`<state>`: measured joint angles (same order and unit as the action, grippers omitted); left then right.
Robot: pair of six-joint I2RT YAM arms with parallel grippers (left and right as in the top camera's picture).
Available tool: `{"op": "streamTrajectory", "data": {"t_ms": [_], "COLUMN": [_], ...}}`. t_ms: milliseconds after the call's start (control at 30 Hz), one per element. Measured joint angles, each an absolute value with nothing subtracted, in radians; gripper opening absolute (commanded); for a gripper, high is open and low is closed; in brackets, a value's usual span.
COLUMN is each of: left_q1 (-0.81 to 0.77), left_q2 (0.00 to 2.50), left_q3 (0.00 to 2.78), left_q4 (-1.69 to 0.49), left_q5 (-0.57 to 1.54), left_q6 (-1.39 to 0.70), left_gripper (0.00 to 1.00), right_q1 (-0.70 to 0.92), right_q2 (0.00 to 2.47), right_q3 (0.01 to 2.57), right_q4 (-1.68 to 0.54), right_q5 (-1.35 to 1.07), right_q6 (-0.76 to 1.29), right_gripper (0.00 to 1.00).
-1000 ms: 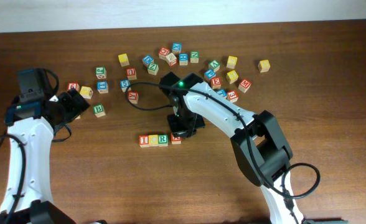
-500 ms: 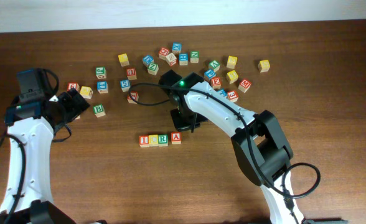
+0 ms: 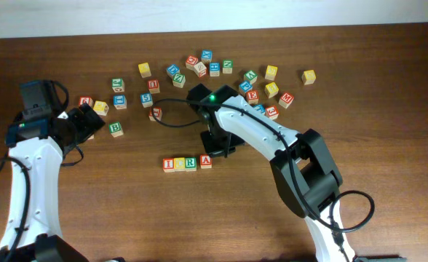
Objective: Spell out ICRA
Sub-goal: 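Push the A block leftward with the right gripper toward the R block, then raise the right gripper slightly above the ICRA row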
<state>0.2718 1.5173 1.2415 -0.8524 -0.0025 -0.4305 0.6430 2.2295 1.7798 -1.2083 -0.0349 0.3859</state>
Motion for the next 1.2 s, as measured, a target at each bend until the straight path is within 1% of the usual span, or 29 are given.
{"op": "streamTrajectory", "data": {"t_ms": [400, 667, 1200], "left_q1": [0.272, 0.272, 0.272], "left_q2": [1.517, 1.517, 1.517], "left_q3": [1.242, 1.242, 1.242], "left_q4": [-0.852, -0.852, -0.852], "left_q5": [-0.002, -0.002, -0.002], "left_q6": [-0.430, -0.430, -0.430], "left_gripper": [0.99, 0.99, 0.99], "right_q1": [0.658, 0.661, 0.661], "right_q2": [2.230, 2.230, 2.199], "right_q3": [1.780, 1.780, 1.776], "right_q4": [-1.208, -1.189, -1.227], "right_q5": [-0.126, -0.133, -0.013], "right_q6": [0.385, 0.383, 0.383], "right_gripper": [0.05, 0.06, 0.04]}}
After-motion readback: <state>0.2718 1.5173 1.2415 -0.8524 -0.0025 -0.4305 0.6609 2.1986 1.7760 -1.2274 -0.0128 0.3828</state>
